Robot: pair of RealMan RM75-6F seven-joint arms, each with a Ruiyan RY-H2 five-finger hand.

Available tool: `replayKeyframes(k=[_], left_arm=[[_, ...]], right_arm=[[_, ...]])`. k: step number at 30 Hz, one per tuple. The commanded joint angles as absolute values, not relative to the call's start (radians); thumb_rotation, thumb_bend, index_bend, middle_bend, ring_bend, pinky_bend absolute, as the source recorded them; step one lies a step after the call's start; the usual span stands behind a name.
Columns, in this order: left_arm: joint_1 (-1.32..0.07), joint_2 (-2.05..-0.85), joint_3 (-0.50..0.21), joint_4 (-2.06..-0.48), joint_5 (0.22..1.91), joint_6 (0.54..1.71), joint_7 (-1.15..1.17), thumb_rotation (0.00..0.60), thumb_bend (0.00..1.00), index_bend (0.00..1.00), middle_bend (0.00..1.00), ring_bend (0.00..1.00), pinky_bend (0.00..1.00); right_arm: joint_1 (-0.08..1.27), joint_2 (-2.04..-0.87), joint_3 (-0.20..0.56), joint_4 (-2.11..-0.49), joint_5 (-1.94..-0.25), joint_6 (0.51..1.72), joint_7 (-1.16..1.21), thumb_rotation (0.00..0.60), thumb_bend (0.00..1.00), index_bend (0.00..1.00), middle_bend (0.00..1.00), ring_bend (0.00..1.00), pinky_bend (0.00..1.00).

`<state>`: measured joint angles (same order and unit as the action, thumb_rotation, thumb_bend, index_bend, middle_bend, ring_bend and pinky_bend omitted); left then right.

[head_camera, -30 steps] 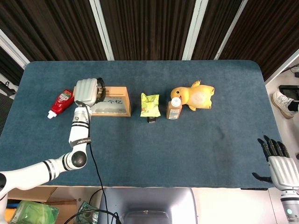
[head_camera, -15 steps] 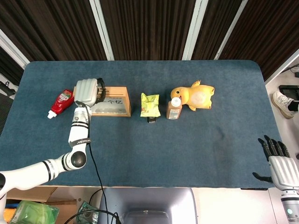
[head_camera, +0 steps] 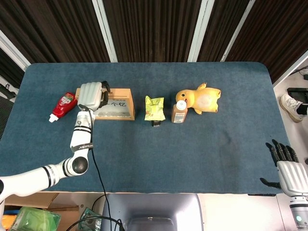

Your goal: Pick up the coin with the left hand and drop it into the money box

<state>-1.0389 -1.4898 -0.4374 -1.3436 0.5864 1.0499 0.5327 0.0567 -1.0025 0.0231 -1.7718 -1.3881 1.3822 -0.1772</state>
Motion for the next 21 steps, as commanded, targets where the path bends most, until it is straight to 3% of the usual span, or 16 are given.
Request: replayKeyframes(k=[1,9,15,16,18,20,21], left_arm=[[-1.039,-1.49,-0.438,-1.344,0.589,1.053,0.528,0.6,0.59,0.49,1.0,1.0,1.0],[-1.002,-1.463,-0.447,-1.411,0.713,1.119,0.429,0.6,0.51,0.36,1.0,1.0,1.0],[-0.876,-1.33,-0.368,-1.673,0.945,1.251,0.371,0.6,0.47,0.2,0.97,0.99,1.0],[-0.83,-1.291,-0.329,-1.737,1.014,1.29,0.36,0.6,0.46,0.18,0.91,0.97,1.0],[-0.737,-1.219,-0.237,-1.837,1.137,1.352,0.331,0.6,0.46,0.14,0.66,0.87,1.0],[-0.648,-1.155,-0.14,-1.896,1.243,1.39,0.276,0.6,0.45,0.1,0.44,0.7,0.94],[-0.602,-1.12,-0.085,-1.915,1.291,1.4,0.242,0.6,0.45,0.08,0.31,0.53,0.81]], right_arm=[[0.056,-1.003,0.024,-1.771,-1.387,1.383,-0.177,0.6,0.13,0.0,0.0,0.0,0.0],[0.056,-1.001,0.023,-1.772,-1.385,1.381,-0.178,0.6,0.13,0.0,0.0,0.0,0.0],[0.056,-0.998,0.019,-1.774,-1.398,1.383,-0.17,0.6,0.13,0.0,0.0,0.0,0.0],[0.054,-0.996,0.017,-1.776,-1.404,1.386,-0.167,0.6,0.13,0.0,0.0,0.0,0.0],[0.052,-0.994,0.013,-1.777,-1.415,1.391,-0.163,0.6,0.13,0.0,0.0,0.0,0.0],[0.05,-0.993,0.009,-1.78,-1.422,1.393,-0.165,0.6,0.13,0.0,0.0,0.0,0.0],[0.049,-0.993,0.007,-1.782,-1.425,1.392,-0.168,0.6,0.13,0.0,0.0,0.0,0.0]])
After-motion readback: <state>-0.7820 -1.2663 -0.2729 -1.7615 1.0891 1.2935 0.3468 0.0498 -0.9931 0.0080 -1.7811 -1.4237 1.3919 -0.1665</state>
